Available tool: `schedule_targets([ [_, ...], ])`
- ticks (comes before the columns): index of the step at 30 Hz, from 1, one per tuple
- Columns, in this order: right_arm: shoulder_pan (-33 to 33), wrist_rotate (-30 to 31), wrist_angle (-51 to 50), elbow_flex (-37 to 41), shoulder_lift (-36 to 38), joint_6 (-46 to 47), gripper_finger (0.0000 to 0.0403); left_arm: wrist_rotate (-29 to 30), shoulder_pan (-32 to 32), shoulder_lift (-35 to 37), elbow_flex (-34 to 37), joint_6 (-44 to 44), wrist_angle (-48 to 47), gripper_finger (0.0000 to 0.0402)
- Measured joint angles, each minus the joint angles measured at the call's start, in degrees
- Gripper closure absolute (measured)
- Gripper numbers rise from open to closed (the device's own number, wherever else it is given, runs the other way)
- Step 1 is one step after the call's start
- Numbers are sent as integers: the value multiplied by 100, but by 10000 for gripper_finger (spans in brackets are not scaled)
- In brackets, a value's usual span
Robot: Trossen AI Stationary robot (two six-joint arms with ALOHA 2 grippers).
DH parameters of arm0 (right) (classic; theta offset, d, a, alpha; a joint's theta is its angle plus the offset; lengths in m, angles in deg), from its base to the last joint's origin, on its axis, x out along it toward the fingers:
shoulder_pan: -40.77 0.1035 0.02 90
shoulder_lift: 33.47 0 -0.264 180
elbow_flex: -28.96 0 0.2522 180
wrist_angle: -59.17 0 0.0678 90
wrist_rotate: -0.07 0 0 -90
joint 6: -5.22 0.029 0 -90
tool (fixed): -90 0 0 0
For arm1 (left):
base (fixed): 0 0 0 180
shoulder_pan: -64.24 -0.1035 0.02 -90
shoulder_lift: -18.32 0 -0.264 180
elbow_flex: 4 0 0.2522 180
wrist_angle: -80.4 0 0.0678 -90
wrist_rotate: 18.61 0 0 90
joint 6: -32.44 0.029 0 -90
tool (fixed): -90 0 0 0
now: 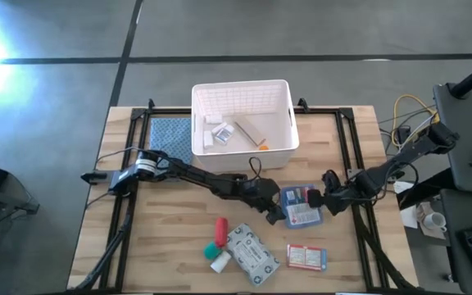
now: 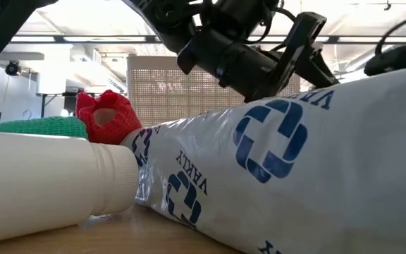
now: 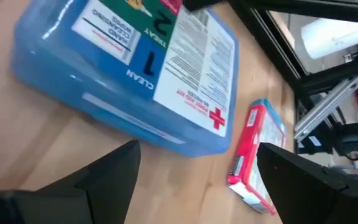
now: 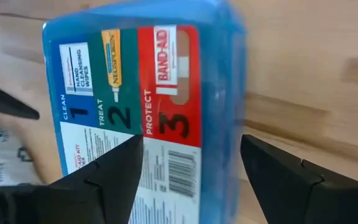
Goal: Pick & place medical supplies in basket/bin
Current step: Put the blue first aid kit into the white container
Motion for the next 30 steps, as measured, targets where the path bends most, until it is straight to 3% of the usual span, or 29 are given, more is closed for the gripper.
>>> schedule_targets([
  [11, -13, 278, 2786, 1254, -100, -75, 144, 97, -2, -217, 202, 4, -37, 100],
  [30, -14, 421, 3024, 363, -169, -1797, 145, 106, -7, -284, 396, 12, 111, 101],
])
